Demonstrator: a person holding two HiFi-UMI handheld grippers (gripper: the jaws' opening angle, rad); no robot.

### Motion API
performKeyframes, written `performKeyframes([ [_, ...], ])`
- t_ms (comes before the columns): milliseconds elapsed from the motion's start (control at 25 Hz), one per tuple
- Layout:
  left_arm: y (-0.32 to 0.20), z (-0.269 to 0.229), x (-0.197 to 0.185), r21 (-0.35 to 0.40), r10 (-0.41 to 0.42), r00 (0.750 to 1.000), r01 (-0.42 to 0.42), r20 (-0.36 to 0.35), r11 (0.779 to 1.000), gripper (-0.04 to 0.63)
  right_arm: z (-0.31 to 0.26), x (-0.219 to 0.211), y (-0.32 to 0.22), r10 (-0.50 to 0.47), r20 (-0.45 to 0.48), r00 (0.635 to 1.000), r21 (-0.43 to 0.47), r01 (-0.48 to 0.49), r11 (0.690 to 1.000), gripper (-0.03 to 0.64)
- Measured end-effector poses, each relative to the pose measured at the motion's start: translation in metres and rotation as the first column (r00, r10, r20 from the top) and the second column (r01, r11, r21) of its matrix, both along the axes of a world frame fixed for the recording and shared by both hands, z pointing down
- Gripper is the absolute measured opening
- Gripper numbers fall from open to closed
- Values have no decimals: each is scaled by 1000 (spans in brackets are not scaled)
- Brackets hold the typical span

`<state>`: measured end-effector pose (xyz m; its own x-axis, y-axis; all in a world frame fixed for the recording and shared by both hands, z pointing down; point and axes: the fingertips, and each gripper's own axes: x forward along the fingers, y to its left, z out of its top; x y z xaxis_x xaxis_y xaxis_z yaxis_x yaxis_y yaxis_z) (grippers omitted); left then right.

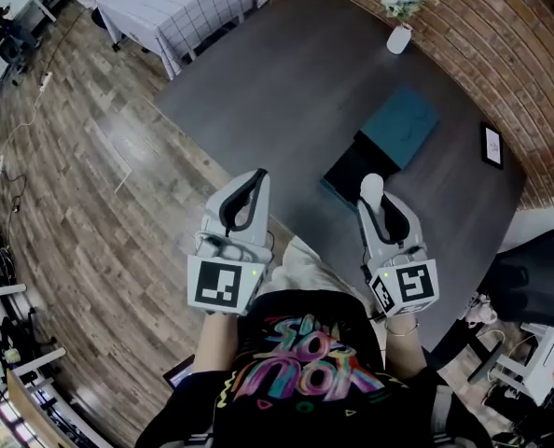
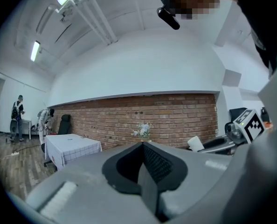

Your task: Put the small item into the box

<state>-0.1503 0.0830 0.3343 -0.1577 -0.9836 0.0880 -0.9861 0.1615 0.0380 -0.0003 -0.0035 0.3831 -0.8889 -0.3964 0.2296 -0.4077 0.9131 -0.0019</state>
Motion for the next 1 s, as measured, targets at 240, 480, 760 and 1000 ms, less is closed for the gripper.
performKeyframes([
  [240, -72, -3, -9, -14, 87, 996, -87, 29, 996, 2, 4, -10, -54, 58, 4, 998, -15, -58, 998, 129],
  [480, -121, -4, 0, -16, 189, 981, -189, 29, 982, 1, -4, -3, -89, 143, 26, 989, -2, -143, 990, 128],
  [760, -161, -1, 29, -37, 307, 951, -306, 31, 951, 1, -5, 23, -110, 228, 25, 973, -14, -228, 974, 128],
  [1000, -183, -4, 41, -40, 400, 916, -398, 43, 916, 2, -4, 35, -114, 312, 27, 950, -19, -311, 950, 128],
])
